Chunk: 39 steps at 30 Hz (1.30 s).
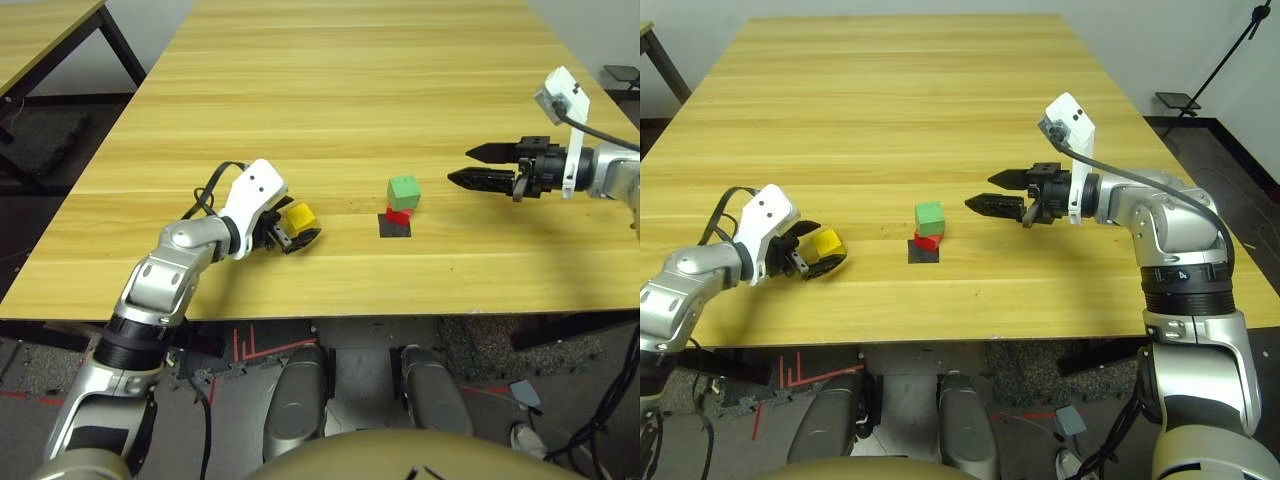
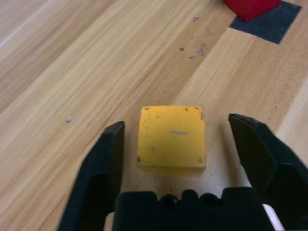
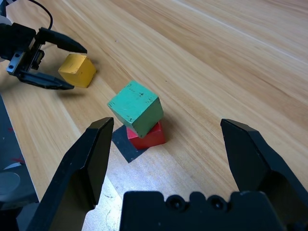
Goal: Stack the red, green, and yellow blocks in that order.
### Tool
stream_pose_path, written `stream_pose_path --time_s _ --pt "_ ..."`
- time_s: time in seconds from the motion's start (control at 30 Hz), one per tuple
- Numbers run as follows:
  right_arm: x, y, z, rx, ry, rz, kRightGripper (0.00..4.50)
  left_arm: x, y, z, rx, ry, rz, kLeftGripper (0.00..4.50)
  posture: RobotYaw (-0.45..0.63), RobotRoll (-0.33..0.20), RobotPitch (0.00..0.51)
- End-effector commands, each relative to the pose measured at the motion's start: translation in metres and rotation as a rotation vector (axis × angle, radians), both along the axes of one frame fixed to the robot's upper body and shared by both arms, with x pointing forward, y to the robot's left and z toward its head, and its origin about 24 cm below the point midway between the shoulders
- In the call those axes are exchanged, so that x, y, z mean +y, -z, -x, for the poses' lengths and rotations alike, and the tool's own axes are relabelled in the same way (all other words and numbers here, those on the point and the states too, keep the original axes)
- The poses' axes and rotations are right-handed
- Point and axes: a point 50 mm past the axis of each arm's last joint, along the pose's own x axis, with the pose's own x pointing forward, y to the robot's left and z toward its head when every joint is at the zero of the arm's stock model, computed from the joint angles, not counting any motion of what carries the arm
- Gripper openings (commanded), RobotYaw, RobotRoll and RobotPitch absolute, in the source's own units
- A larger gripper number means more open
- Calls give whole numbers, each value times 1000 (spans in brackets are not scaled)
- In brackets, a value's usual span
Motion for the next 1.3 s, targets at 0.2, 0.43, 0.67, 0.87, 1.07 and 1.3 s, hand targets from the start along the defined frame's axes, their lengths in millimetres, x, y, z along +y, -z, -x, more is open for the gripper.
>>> stream_pose_path --time_s 0.2,0.43,0.67,0.87,1.07,1.3 --pt "-3 3 3 6 22 -1 4500 -3 -13 -3 41 71 7 2046 173 -127 78" --pt "-6 3 2 5 39 0 4500 -40 -98 -30 -95 246 52 2046 174 -116 74" --pt "-6 8 6 7 62 -11 4500 -92 -133 -53 -120 362 115 2046 130 -94 70" --pt "-12 10 16 10 101 -19 4500 -124 -109 -60 -37 441 127 2046 79 -95 71" --pt "-16 10 22 13 126 -18 4500 -125 -84 -57 15 472 96 2046 55 -98 74" --pt "-16 10 23 14 135 -21 4500 -124 -74 -58 33 473 76 2046 52 -99 77"
